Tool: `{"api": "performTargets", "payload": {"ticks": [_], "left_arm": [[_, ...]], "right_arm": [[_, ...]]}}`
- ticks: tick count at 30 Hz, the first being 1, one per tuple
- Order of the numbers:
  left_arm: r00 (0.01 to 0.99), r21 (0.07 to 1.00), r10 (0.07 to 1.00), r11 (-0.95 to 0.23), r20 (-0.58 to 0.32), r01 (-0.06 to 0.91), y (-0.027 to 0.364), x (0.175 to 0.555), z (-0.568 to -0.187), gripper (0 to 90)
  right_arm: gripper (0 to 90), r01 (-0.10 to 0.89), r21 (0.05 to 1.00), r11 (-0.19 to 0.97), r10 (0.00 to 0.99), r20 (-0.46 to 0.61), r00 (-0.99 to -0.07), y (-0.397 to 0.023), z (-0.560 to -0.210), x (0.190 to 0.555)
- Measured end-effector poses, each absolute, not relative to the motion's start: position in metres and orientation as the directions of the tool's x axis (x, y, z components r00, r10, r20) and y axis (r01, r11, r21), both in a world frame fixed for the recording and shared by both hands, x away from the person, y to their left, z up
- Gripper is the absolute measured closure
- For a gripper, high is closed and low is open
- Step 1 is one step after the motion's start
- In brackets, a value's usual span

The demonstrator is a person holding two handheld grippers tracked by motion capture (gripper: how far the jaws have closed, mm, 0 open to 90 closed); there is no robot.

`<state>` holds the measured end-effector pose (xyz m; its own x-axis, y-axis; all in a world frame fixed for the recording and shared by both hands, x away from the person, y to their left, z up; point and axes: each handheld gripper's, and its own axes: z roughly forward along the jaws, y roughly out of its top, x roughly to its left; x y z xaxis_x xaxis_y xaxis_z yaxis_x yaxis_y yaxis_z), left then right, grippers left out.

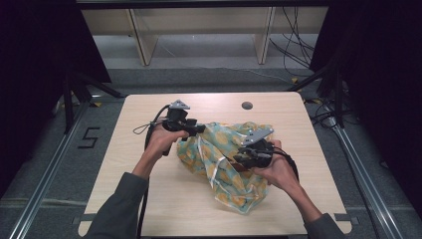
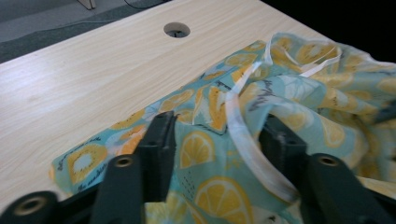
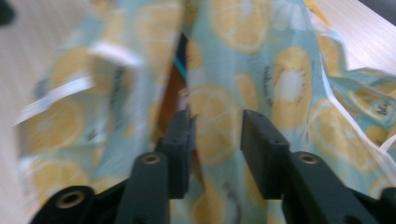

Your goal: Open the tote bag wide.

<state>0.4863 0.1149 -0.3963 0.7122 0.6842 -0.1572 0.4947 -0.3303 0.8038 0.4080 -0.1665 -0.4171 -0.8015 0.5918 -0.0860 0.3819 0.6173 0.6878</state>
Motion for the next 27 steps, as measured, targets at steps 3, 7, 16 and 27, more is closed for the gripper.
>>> {"api": "performTargets", "payload": {"ticks": [3,7,16,27], "left_arm": [[0.711,0.806,0.683,-0.324,-0.163,0.496,0.119,0.470,-0.390,40.9],[0.696,0.802,0.690,-0.295,-0.197,0.519,0.125,0.454,-0.388,35.5],[0.692,0.770,0.693,-0.324,-0.203,0.549,0.135,0.447,-0.395,34.2],[0.712,0.796,0.630,-0.238,-0.310,0.557,0.146,0.452,-0.423,86.8]], "right_arm": [[57.9,0.378,0.669,0.641,0.583,-0.103,-0.806,-0.156,-0.425,0.416],[51.5,0.365,0.651,0.665,0.569,-0.125,-0.813,-0.147,-0.431,0.421],[88.0,0.334,0.650,0.683,0.554,-0.162,-0.817,-0.136,-0.433,0.431],[90.0,0.336,0.656,0.675,0.576,-0.185,-0.796,-0.145,-0.428,0.437]]}}
